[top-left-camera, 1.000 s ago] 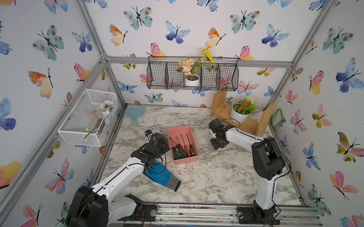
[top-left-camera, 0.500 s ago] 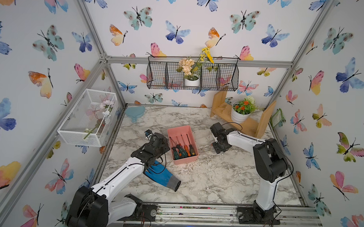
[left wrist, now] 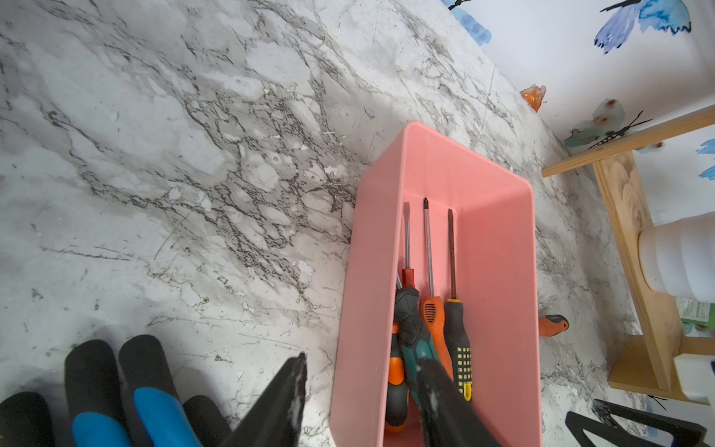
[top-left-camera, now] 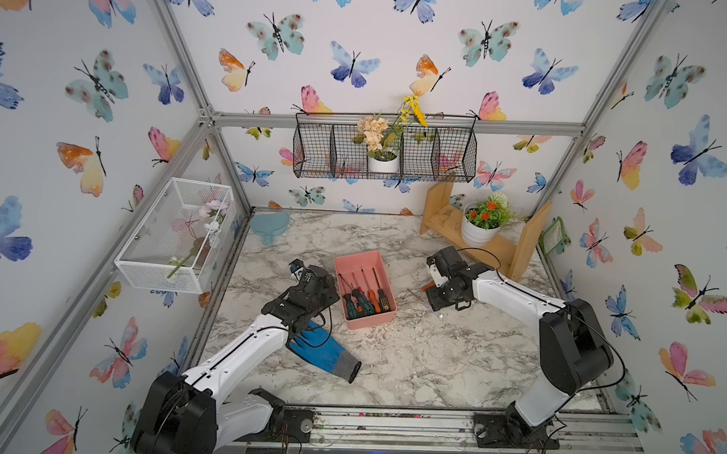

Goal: Put the screwdriver on the desktop into the storage box
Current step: Adjust the screwdriver at the center of the board, then pick up the screwdriver from the center of the board.

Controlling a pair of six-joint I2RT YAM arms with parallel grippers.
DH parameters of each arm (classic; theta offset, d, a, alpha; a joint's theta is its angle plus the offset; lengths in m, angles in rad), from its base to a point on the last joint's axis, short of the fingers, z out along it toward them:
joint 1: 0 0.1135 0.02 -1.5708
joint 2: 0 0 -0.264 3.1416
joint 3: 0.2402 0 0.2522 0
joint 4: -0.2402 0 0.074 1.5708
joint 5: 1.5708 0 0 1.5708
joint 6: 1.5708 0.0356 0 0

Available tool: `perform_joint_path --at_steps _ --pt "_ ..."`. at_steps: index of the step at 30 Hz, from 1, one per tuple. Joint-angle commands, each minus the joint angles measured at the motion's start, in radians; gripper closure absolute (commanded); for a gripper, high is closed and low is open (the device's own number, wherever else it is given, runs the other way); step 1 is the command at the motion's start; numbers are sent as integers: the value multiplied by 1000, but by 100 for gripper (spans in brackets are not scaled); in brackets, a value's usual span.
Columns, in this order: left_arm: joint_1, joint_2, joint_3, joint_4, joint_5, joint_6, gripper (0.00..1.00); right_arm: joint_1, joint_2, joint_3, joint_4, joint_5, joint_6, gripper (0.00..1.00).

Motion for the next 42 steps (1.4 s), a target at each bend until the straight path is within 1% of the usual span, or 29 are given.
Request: perform_joint_path --at_steps 1,5,12,15,19,23,29,32,35,38,42 --pt "7 -1 -16 4 20 1 49 3 36 -29 22 -118 4 41" --pt "7 -3 -17 3 20 2 49 3 74 -40 35 -126 -3 46" --pt "7 5 -11 5 25 0 49 5 119 -38 27 -114 -13 58" --pt "6 9 -9 7 27 0 49 9 134 -31 18 -97 -17 64" --pt "7 10 -11 8 27 1 49 29 170 -17 -6 -44 -19 70" --pt "7 5 -11 2 20 3 49 41 182 -8 -18 -40 -25 78" --pt "6 -2 -12 -2 17 3 49 43 154 -4 -19 -107 -37 86" --pt "8 -3 -7 -4 19 3 49 44 115 0 -21 -127 -39 90" --pt "7 -3 -5 -4 18 4 48 43 52 16 -33 -125 -29 91" --pt "6 1 -7 5 25 1 48 43 -4 68 -57 -141 -16 92" --pt "7 12 -15 32 54 -9 48 64 -44 166 -61 -230 32 92"
